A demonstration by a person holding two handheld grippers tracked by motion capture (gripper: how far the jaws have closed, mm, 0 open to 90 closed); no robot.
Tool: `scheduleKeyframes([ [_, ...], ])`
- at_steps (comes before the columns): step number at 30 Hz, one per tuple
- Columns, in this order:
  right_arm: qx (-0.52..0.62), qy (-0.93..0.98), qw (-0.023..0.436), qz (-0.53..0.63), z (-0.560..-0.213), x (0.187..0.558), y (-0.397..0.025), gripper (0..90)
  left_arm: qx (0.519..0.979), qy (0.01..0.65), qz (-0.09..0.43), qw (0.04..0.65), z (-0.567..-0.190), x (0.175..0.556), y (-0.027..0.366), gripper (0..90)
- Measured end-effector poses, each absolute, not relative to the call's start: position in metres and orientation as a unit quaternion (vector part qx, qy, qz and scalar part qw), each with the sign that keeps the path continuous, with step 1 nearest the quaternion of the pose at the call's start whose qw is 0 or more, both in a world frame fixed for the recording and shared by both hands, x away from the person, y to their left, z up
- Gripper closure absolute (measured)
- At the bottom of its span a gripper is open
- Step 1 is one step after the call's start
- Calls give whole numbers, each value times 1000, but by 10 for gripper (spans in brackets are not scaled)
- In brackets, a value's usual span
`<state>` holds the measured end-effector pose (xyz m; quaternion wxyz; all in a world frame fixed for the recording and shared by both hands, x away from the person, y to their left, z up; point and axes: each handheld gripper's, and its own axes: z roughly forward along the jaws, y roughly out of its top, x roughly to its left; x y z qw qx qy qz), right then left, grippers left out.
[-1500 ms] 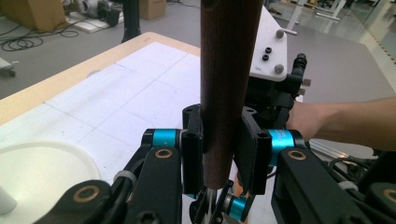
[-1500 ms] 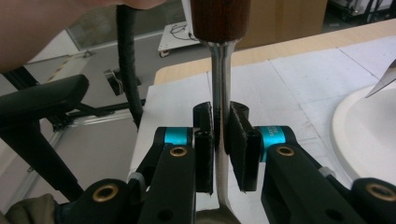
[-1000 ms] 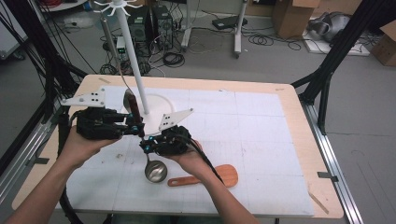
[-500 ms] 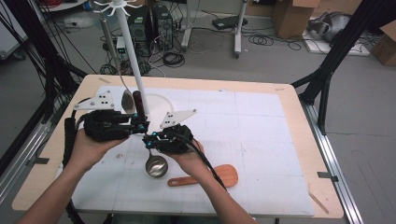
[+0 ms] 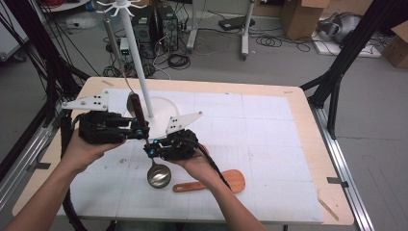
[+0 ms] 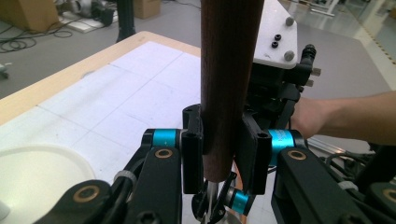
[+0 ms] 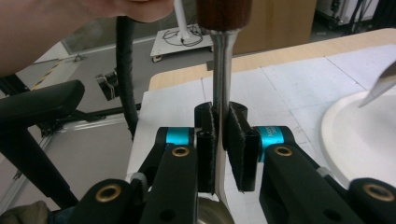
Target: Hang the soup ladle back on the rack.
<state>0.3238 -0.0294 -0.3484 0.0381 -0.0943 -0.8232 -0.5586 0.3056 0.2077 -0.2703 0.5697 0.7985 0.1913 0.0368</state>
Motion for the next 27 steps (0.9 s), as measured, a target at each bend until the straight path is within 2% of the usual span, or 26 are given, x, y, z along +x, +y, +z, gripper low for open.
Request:
scheduleKeyframes([
  [7, -105, -824, 16, -557, -348, 322, -29, 843, 797, 206, 55, 565, -271, 305, 205, 722],
  [9, -112, -824, 9, -555, -347, 322, -30, 843, 798, 215, 69, 559, -270, 304, 204, 678],
  [13, -132, -821, -5, -555, -347, 321, -30, 844, 798, 227, 90, 551, -272, 302, 199, 657],
  [16, -142, -820, -12, -554, -347, 322, -30, 844, 799, 234, 106, 543, -273, 301, 196, 665],
  [27, -147, -819, -16, -554, -346, 322, -32, 843, 794, 230, 93, 555, -274, 303, 194, 734],
])
